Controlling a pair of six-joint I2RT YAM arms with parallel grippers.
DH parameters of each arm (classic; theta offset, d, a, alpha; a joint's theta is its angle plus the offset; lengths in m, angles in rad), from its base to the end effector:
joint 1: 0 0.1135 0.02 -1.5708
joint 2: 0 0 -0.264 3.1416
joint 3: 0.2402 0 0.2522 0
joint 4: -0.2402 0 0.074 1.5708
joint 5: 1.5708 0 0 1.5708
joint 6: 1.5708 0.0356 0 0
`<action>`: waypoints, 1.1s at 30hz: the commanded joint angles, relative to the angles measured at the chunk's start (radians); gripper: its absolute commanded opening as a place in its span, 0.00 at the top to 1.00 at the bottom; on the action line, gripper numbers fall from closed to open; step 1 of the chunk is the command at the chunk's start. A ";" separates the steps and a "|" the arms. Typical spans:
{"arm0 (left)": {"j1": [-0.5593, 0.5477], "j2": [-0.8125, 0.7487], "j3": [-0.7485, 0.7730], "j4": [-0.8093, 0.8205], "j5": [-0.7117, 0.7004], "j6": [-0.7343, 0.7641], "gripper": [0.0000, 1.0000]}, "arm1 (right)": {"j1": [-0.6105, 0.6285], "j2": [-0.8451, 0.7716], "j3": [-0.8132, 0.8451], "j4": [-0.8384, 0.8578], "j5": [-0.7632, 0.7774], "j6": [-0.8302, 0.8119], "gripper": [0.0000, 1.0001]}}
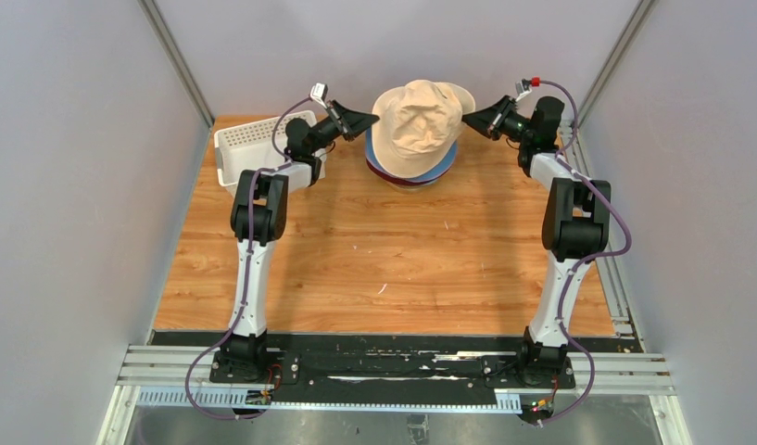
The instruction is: Stack the hats
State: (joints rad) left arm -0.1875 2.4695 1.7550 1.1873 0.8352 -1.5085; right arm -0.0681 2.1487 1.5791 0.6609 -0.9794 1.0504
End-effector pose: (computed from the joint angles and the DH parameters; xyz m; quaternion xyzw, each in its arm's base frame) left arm 0.5237 -0.1262 0.2073 -0.0194 0.5889 -0.7248 0.3571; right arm 0.4972 -0.0043 0.2616 0.0211 0.6886 0.5870 0.4252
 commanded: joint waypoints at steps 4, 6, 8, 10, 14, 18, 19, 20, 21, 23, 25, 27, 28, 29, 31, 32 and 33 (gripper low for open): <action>0.000 -0.026 0.018 -0.070 -0.132 0.039 1.00 | -0.013 0.032 0.035 0.039 -0.005 0.007 0.99; 0.000 -0.032 0.024 -0.128 -0.156 0.064 1.00 | -0.013 0.039 0.043 0.039 -0.006 0.008 0.99; -0.001 -0.031 0.037 -0.171 -0.168 0.080 1.00 | -0.013 0.049 0.048 0.039 -0.007 0.011 1.00; 0.000 -0.026 0.047 -0.207 -0.174 0.094 1.00 | -0.013 0.057 0.051 0.039 -0.007 0.012 0.99; 0.000 -0.027 0.039 -0.272 -0.180 0.129 1.00 | -0.013 0.065 0.036 0.044 -0.011 0.011 0.99; 0.000 -0.030 0.000 -0.273 -0.178 0.135 1.00 | -0.013 0.064 0.006 0.057 -0.014 0.007 0.99; 0.000 -0.031 -0.010 -0.271 -0.176 0.137 1.00 | -0.012 0.065 -0.001 0.057 -0.014 0.004 0.99; 0.001 -0.032 -0.019 -0.268 -0.176 0.137 1.00 | -0.012 0.065 -0.007 0.056 -0.012 -0.002 0.99; 0.000 -0.032 -0.026 -0.265 -0.176 0.137 1.00 | -0.013 0.067 -0.010 0.056 -0.013 -0.003 0.99; 0.001 -0.030 -0.035 -0.265 -0.176 0.139 1.00 | -0.012 0.074 -0.016 0.056 -0.014 -0.005 0.99; 0.000 -0.032 -0.043 -0.267 -0.174 0.142 1.00 | -0.012 0.080 -0.025 0.053 -0.012 -0.012 0.99; 0.000 -0.035 -0.054 -0.264 -0.173 0.143 1.00 | -0.013 0.085 -0.033 0.037 -0.011 -0.030 0.99; 0.002 -0.036 -0.059 -0.263 -0.171 0.145 1.00 | -0.013 0.087 -0.039 0.031 -0.010 -0.036 0.99; 0.002 -0.039 -0.063 -0.260 -0.170 0.145 1.00 | -0.013 0.087 -0.046 0.028 -0.009 -0.044 0.99; 0.003 -0.042 -0.075 -0.254 -0.167 0.145 1.00 | -0.013 0.084 -0.065 0.019 -0.003 -0.057 0.99; 0.003 -0.045 -0.082 -0.247 -0.165 0.143 1.00 | -0.013 0.082 -0.076 0.013 0.000 -0.067 0.99; 0.005 -0.048 -0.092 -0.244 -0.165 0.144 1.00 | -0.013 0.080 -0.084 0.004 0.003 -0.076 0.99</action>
State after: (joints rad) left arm -0.1871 2.4584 1.7016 0.9489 0.6769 -1.4014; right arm -0.0681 2.2127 1.5333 0.6827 -0.9874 1.0332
